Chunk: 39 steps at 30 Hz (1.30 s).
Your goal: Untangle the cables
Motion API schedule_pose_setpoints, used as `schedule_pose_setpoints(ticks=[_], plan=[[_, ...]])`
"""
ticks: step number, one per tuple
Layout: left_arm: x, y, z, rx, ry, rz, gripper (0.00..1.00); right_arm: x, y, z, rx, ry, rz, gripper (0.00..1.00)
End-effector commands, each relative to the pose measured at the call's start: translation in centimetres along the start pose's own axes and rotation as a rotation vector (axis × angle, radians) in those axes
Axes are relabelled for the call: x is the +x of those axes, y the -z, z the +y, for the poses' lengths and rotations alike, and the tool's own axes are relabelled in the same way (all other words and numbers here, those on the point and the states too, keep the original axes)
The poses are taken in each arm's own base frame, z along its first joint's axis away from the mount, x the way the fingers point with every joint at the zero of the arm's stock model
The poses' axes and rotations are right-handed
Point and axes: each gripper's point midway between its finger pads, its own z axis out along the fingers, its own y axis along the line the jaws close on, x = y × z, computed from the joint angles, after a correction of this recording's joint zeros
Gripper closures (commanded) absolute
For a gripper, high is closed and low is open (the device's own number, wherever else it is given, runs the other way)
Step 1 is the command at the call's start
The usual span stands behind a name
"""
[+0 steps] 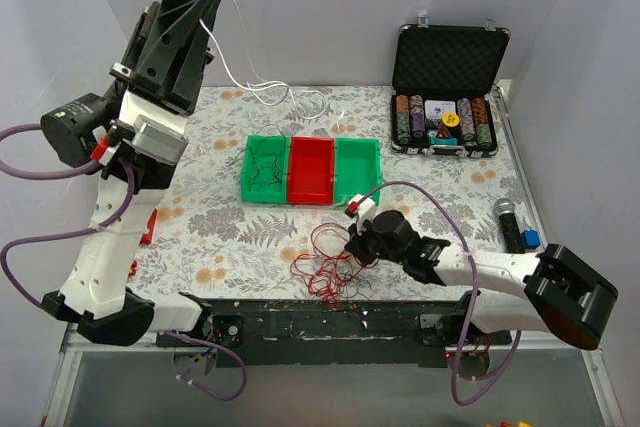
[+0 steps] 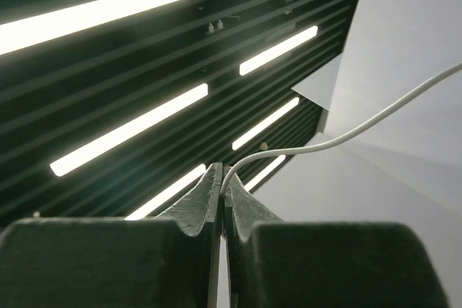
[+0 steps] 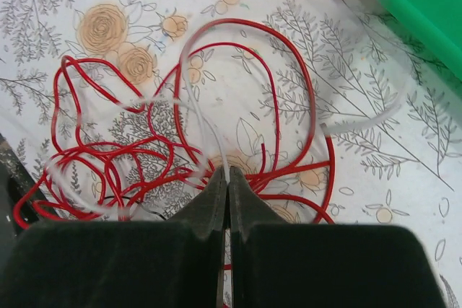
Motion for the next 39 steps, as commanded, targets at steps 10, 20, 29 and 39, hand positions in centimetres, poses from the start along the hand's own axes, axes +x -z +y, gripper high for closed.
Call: schedule_pose_setpoints(ticks=[10,20,29,39], plan=[[-0.8,-0.5,2.6,-0.07,-0.15,-0.006,1.0,0.0,1.8,-2.0,0.133,-0.064,-0.013,0.99],[9.4,7.4,-9.8,0.053,0.22,0.343,1.0,-5.3,3.4,-0.2,0.049,-0.041,-0.2,0.99],[15.2,12.5,-16.6,0.068,0.314,0.493,1.0,-5.5,4.1,0.1,0.032,-0.101,-0.244,0.99],[21.1,17.6,-23.1,0.059,0.359,0.627,1.0,-5.5,4.7,-0.9,0.085,-0.099,-0.251,0.99]])
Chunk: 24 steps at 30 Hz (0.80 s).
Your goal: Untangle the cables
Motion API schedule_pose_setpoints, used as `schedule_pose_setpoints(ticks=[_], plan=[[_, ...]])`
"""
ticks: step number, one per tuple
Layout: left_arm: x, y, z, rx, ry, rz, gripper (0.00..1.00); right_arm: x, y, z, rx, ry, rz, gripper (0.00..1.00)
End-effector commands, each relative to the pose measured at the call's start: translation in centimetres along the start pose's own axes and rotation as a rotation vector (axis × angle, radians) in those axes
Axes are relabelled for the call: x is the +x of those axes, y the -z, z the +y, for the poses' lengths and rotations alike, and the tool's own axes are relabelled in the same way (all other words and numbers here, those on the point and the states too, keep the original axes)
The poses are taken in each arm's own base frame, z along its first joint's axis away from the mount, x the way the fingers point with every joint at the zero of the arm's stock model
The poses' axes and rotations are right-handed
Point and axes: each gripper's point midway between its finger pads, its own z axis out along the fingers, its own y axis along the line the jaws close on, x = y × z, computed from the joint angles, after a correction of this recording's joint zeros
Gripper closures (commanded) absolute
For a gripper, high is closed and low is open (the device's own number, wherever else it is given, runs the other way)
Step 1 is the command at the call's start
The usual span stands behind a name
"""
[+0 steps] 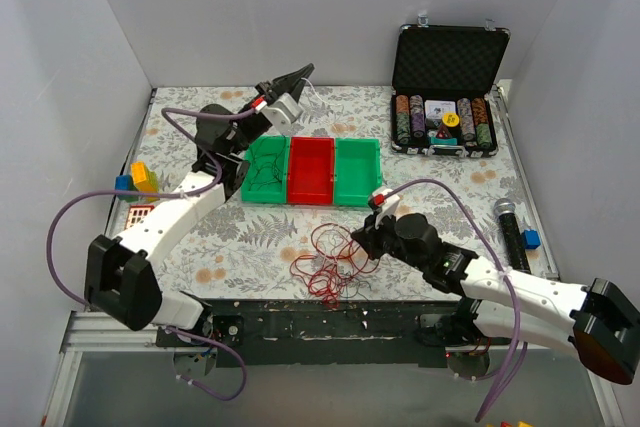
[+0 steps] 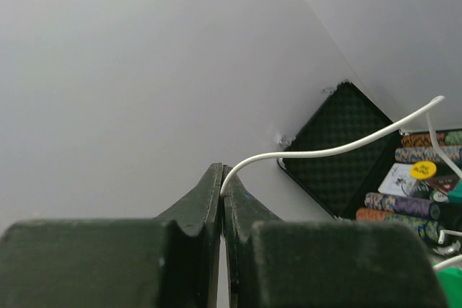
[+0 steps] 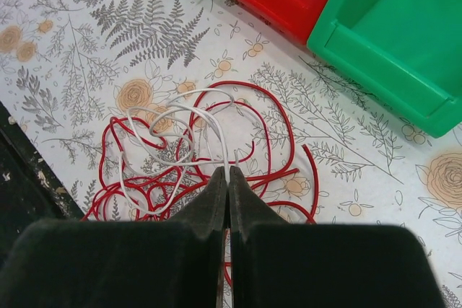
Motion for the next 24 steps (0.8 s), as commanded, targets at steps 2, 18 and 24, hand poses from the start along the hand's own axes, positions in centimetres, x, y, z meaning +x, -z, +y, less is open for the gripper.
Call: schedule_pose_setpoints(ticks=[2,18,24], plan=[[2.7,-0.5,-0.2,-0.054,0.018,0.026,1.0,-1.6,0.4,-0.4,0.029,-0.001,-0.064,0.99],[-1.2,-4.8,6.2,-0.229,0.006,-0.135,1.0,-1.0,0.5,-0.2,0.016,-0.022,-0.051,0.99],[-0.9,-3.4,4.4,-0.174,-0.003,-0.109,1.0,-0.7,0.4,-0.3,0.023,-0.031,-0.043,0.99]])
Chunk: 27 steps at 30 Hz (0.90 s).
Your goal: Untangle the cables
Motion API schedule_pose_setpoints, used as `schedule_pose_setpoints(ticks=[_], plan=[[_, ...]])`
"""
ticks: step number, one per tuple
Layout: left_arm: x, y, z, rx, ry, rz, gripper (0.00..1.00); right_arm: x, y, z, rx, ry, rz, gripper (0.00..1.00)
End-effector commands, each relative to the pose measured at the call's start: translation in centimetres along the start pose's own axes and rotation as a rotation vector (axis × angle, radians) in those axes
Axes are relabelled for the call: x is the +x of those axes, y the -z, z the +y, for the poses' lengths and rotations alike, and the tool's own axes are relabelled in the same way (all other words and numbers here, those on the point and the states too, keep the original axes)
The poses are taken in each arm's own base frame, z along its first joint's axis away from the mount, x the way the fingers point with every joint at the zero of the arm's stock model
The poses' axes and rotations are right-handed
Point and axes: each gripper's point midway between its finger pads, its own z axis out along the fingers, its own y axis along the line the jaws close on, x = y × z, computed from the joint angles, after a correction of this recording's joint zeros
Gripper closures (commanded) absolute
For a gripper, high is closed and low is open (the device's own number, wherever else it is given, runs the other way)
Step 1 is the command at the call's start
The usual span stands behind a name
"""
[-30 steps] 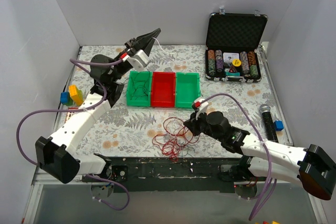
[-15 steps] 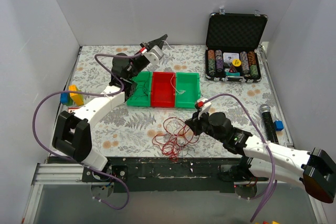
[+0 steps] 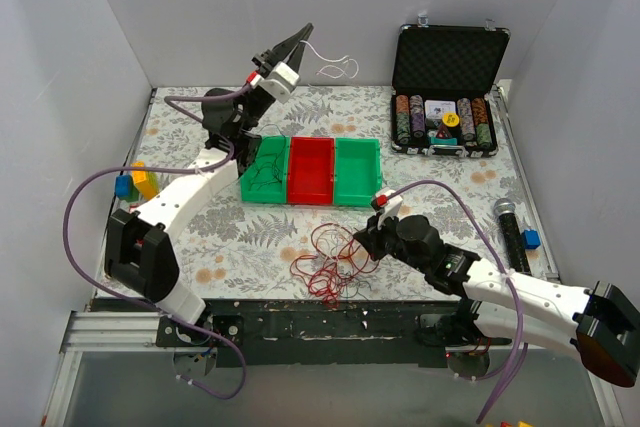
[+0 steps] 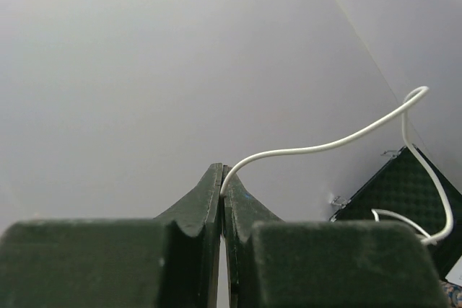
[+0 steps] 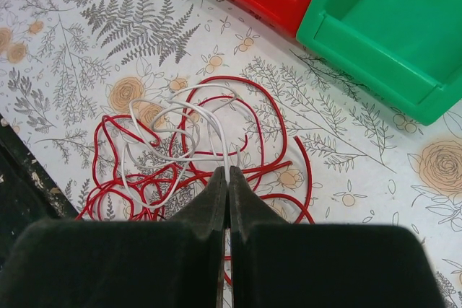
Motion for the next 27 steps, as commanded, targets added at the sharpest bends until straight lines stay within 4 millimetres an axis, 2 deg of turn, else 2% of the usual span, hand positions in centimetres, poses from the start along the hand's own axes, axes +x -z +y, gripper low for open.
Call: schedule_pose_setpoints(ticks=[1,8,14,21,27], plan=[[-1.0,1.8,-0.6,0.024,-0.013,0.009,1.0,-0.7,-0.2,0.3,-0.004,-0.02,-0.032,0.99],[4.2,5.8,-4.4,0.092,0.004,0.153,1.0,-0.3,-0.2,-0.2,0.018,-0.019,-0.021,0.99],[8.9,8.9,-6.9,0.117,0.031,0.289,1.0,0.0,-0.1,-0.4,0.026,-0.029,-0.019,0.99],[16.1,12.7,-8.8,0.174,-0.039,0.502,1.0,0.6,0.2,-0.7,0.038,-0.045,-0.02,0.99],[17.4,14.9,-10.8,0.288,-0.098,0.498,1.0,1.1,0.1,-0.9,0.046,-0.05,-0.005,0.99]])
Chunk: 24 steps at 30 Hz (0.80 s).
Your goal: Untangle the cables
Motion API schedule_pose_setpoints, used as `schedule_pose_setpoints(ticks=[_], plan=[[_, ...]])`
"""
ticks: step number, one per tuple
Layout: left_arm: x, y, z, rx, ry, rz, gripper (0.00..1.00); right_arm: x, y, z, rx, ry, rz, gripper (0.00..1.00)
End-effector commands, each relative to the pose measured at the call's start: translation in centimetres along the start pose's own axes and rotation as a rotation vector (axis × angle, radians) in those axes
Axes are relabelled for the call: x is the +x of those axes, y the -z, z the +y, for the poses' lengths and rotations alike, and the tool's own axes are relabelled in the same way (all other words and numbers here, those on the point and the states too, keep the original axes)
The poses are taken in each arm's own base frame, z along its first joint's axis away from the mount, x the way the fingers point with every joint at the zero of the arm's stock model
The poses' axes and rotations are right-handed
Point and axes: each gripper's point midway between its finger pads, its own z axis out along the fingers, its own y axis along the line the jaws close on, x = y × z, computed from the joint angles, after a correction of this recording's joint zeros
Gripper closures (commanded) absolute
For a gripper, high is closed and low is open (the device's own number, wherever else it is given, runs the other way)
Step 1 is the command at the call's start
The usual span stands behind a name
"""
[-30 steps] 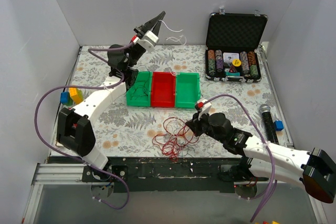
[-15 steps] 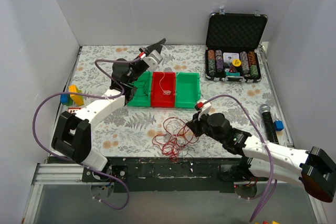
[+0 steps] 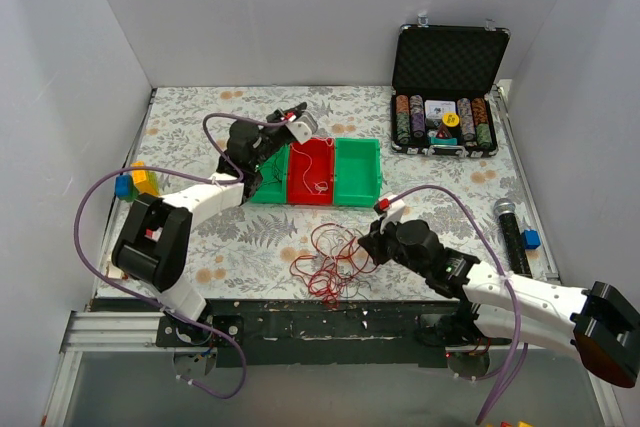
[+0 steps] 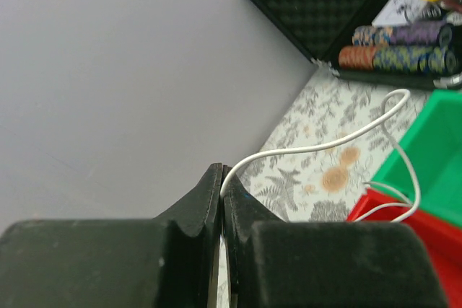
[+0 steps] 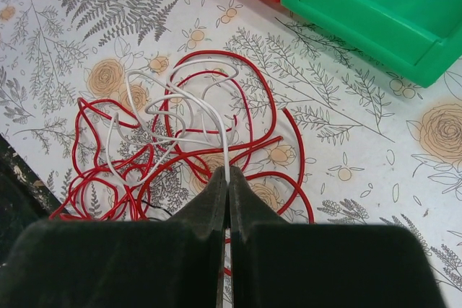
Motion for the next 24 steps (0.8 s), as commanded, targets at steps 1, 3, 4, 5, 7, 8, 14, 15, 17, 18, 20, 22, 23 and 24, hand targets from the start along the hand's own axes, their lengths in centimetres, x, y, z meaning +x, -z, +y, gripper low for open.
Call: schedule_pose_setpoints(ticks=[1,3,4,5,7,8,14,15,17,18,20,22,23,24], plan=[[1.1,1.0,-1.4,0.064,-0.106,0.013,1.0,-1.1,-0.1,0.2,0.004,-0.016,-0.044,0.99],[2.5,1.1,-2.3,0.097,-0.113,0.054,1.0,-1.2,-0.2,0.2,0.007,-0.016,-0.044,0.99],[3.1,1.2,-2.6,0.111,-0.108,0.079,1.0,-1.3,-0.2,0.1,0.009,-0.013,-0.044,0.99],[3.6,1.2,-2.8,0.118,-0.109,0.097,1.0,-1.2,-0.3,0.2,0.008,-0.014,-0.041,0.99],[4.3,1.6,-3.3,0.139,-0.127,0.119,1.0,-1.2,-0.3,0.2,0.009,-0.011,-0.039,0.99],[4.5,1.7,-3.6,0.158,-0.145,0.124,1.0,-1.1,-0.4,0.2,0.008,-0.01,-0.036,0.99],[6.9,2.5,-6.1,0.294,-0.267,0.172,1.0,-1.3,-0.4,0.1,0.012,-0.009,-0.034,0.99],[7.5,2.6,-6.5,0.307,-0.286,0.183,1.0,-1.4,-0.4,0.2,0.01,-0.006,-0.035,0.99],[8.1,2.5,-6.7,0.319,-0.326,0.19,1.0,-1.5,-0.4,0.2,0.014,-0.003,-0.033,0.99],[8.5,2.6,-6.7,0.317,-0.341,0.193,1.0,-1.6,-0.4,0.2,0.016,0.003,-0.032,0.99],[8.6,2.4,-6.7,0.322,-0.398,0.176,1.0,-1.8,-0.4,0.1,0.022,0.01,-0.034,0.99],[8.6,2.1,-7.0,0.331,-0.42,0.158,1.0,-1.9,-0.5,0.0,0.023,0.012,-0.034,0.99],[8.6,2.0,-7.2,0.348,-0.43,0.152,1.0,-1.9,-0.5,0.1,0.022,0.012,-0.034,0.99],[8.5,1.8,-7.4,0.368,-0.434,0.141,1.0,-1.9,-0.5,0.0,0.025,0.01,-0.035,0.99]])
